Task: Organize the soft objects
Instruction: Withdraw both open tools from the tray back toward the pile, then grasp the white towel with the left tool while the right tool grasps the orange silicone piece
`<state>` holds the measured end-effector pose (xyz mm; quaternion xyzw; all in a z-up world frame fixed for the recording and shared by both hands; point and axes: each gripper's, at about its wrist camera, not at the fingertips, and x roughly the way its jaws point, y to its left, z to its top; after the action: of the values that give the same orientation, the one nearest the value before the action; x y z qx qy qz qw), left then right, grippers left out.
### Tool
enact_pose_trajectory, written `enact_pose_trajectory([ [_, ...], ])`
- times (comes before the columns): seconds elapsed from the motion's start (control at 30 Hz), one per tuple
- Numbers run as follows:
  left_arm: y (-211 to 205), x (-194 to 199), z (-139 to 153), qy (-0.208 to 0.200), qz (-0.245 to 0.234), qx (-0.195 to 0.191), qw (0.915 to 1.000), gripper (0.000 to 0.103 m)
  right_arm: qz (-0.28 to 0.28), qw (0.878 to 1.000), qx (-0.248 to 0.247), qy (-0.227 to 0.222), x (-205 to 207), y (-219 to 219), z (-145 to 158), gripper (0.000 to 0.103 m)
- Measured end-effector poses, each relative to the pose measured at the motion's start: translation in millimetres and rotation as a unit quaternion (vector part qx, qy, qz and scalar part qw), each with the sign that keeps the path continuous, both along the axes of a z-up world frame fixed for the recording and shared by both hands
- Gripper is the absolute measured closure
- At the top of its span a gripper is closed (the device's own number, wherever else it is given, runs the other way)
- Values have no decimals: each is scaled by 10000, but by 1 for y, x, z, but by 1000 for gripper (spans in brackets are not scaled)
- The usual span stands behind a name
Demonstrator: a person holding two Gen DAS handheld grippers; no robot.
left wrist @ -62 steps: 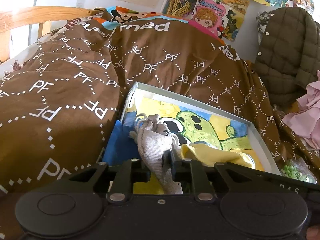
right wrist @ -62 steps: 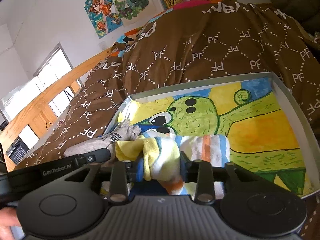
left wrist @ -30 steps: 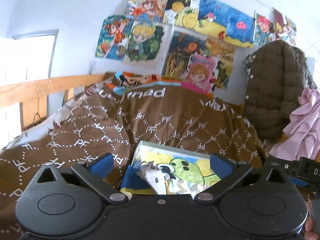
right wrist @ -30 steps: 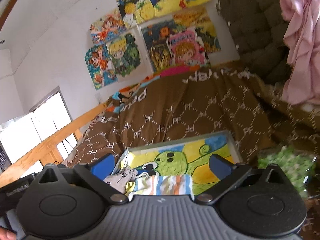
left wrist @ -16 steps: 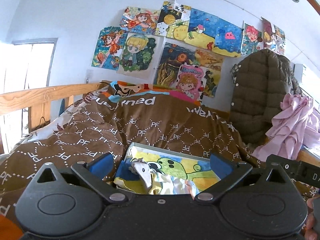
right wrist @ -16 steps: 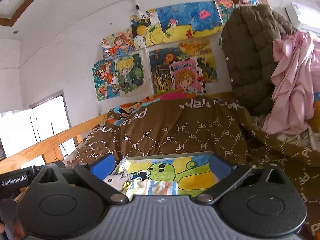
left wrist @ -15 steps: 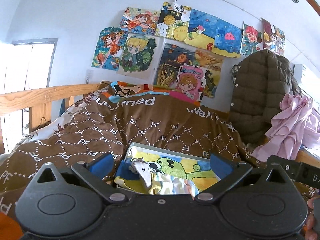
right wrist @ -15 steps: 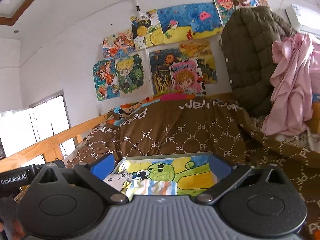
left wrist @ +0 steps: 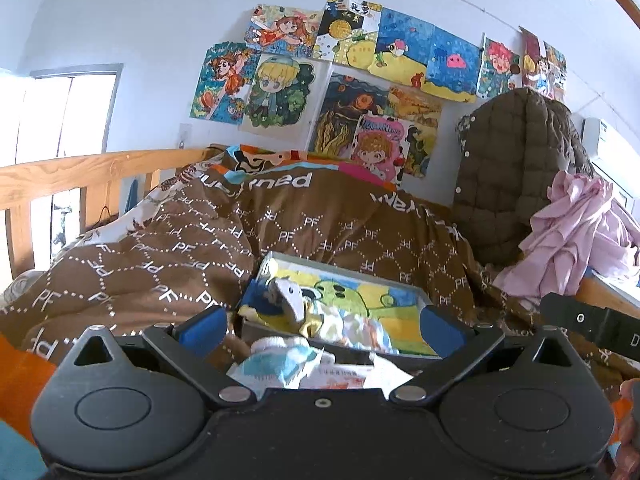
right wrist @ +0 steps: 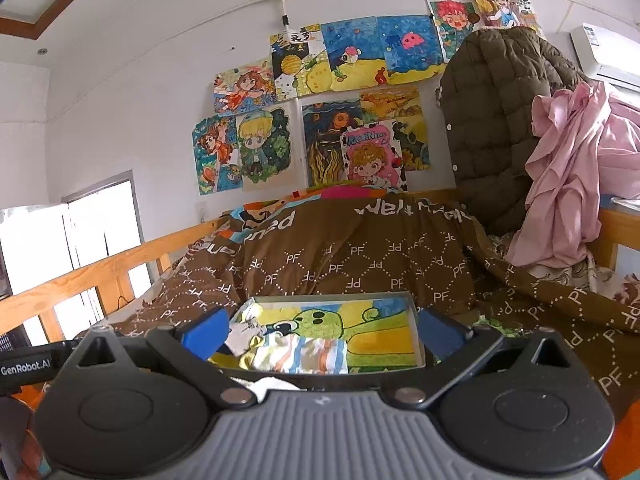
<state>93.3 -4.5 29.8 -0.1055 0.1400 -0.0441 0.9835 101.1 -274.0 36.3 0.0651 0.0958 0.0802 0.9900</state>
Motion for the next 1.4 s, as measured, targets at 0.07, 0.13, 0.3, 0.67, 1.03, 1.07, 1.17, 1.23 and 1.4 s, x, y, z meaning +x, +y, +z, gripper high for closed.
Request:
enact_pose_trajectory([
  [0.07,-1,-5,-2,37,-14,39,10000,1,-33,10000,-23,41,-6,-1,-2,0],
  [0.13,-1,-10,-3,84,-41,76,9999,1,-77,9999,-1,127,-11,-4,-4,0],
  [0.3,-2,-15,-7,314,-219,188,9991,1,-201,9986,86,484,-17,-12,-12,0],
  [0.67,-16,-4,-34,1096,-760,502,9898,1,-452,9854,402,1591,2,-28,-32,0],
  [1.03,-25,19,-62,1935,-1200,236,9734,1,-510,9448,661,3167,41,-39,-64,0],
  [1.07,-25,23,-65,2005,-1235,163,9717,1,-484,9395,753,3306,46,-42,-67,0],
  [1.17,-28,32,-74,2199,-1303,-41,9668,1,-382,9241,1082,3646,58,-53,-76,0],
  [1.23,-30,39,-79,2312,-1351,-162,9633,1,-349,9178,1141,3786,65,-58,-80,0],
  [1.4,-33,56,-94,2576,-1385,-484,9550,1,-266,9042,985,4148,83,-60,-92,0],
])
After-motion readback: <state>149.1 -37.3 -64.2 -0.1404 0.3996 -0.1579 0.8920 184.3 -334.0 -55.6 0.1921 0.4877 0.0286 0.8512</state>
